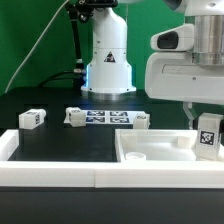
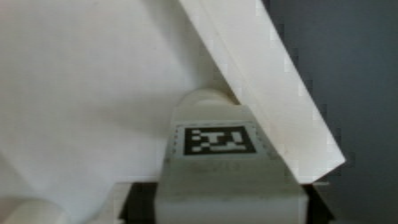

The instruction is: Assemble one leg

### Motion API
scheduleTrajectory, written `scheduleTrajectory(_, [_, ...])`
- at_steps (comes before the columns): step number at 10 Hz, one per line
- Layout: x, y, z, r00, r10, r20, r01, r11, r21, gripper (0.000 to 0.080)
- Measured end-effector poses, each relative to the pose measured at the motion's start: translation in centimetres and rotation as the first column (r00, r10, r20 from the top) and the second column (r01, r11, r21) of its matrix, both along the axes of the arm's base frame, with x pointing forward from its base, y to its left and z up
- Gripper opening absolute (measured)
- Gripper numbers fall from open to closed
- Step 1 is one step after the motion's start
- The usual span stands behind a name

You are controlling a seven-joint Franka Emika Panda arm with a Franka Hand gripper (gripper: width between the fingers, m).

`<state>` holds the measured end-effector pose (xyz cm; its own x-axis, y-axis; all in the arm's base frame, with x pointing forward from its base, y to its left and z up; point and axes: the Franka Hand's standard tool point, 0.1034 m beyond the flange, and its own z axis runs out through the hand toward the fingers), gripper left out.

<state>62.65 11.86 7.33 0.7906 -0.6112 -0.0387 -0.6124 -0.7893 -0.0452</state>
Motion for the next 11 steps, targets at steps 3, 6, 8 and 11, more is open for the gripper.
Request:
scheduleTrajectory(3, [-0.13, 0.04, -0.17, 0.923, -0.384, -0.011, 0.384, 0.923, -0.006, 0.0291])
scheduleTrajectory(6, [-0.22, 0.13, -0.18, 0.722, -0.692, -0.02, 0.692, 0.722, -0.019, 0.0291])
scheduleTrajectory(8, [-0.22, 0.24, -0.19, 0.597, -0.802, -0.031, 0.802, 0.597, -0.018, 0.0291])
scheduleTrajectory(11, [-0.17, 0.14, -0.17, 0.443, -0.895, -0.057, 0.896, 0.444, -0.016, 0.0291])
